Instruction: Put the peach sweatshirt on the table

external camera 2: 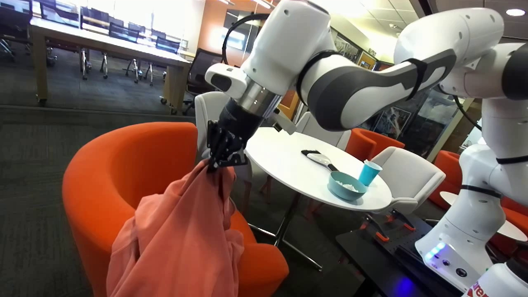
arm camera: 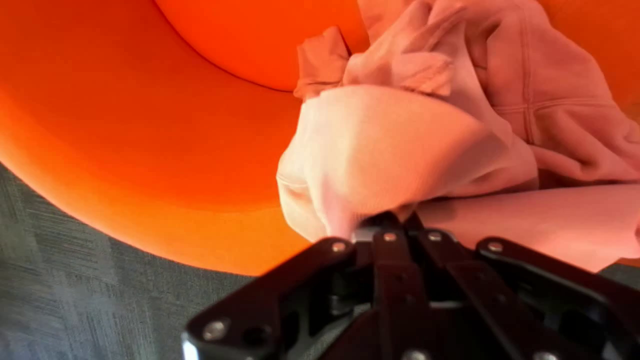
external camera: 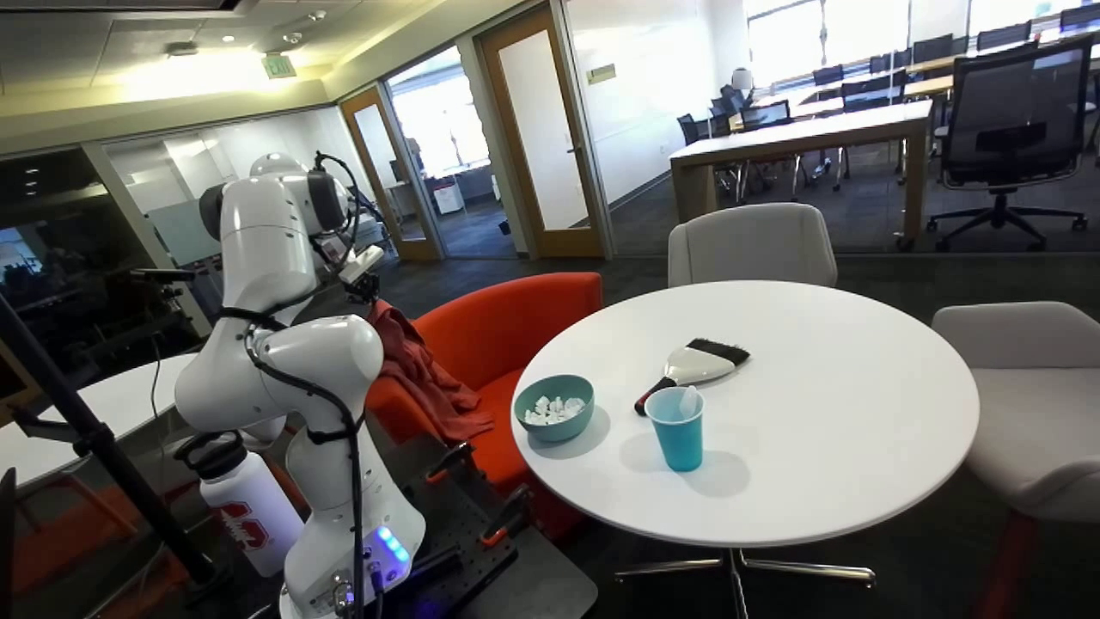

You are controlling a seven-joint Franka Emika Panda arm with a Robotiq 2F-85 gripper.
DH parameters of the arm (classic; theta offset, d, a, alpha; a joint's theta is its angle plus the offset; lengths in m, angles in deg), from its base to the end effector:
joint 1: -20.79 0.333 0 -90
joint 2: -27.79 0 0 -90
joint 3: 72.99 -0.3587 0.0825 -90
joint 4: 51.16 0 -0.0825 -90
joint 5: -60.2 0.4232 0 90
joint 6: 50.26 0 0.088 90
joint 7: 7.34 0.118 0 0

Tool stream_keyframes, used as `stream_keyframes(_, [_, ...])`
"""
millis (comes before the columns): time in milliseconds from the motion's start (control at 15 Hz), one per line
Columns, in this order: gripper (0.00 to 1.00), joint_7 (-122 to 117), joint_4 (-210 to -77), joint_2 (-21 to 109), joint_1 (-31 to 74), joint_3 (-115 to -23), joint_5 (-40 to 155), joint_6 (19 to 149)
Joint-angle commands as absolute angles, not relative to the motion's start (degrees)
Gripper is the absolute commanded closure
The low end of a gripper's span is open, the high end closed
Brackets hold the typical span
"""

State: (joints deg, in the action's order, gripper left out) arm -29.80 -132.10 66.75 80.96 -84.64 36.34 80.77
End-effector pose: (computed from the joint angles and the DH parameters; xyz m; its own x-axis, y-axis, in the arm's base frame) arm 0.2976 0.7515 0.3307 -0.2665 0.9603 0.0831 0.9291 0.2330 0.2873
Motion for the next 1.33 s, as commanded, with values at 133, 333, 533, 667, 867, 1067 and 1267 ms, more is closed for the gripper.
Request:
stream_keyframes(133, [0.97, -29.65, -131.77, 68.29, 81.05, -85.64, 35.93, 80.65])
stream_keyframes(333, [0.99, -23.86, -130.92, 68.87, 82.87, -81.07, 31.93, 79.10])
stream_keyframes(533, [0.99, -20.43, -135.37, 65.84, 80.83, -76.46, 26.77, 80.21])
stream_keyframes(667, [0.99, -17.35, -138.85, 63.02, 79.13, -73.33, 23.22, 80.68])
stream_keyframes(867, [0.99, -12.18, -141.59, 59.05, 76.72, -70.30, 16.48, 78.35])
stream_keyframes(1067, [0.99, -6.60, -144.35, 53.58, 73.75, -69.70, 9.46, 73.87])
stream_keyframes(1267, [0.99, -1.71, -146.01, 47.91, 70.51, -71.33, 3.65, 66.17])
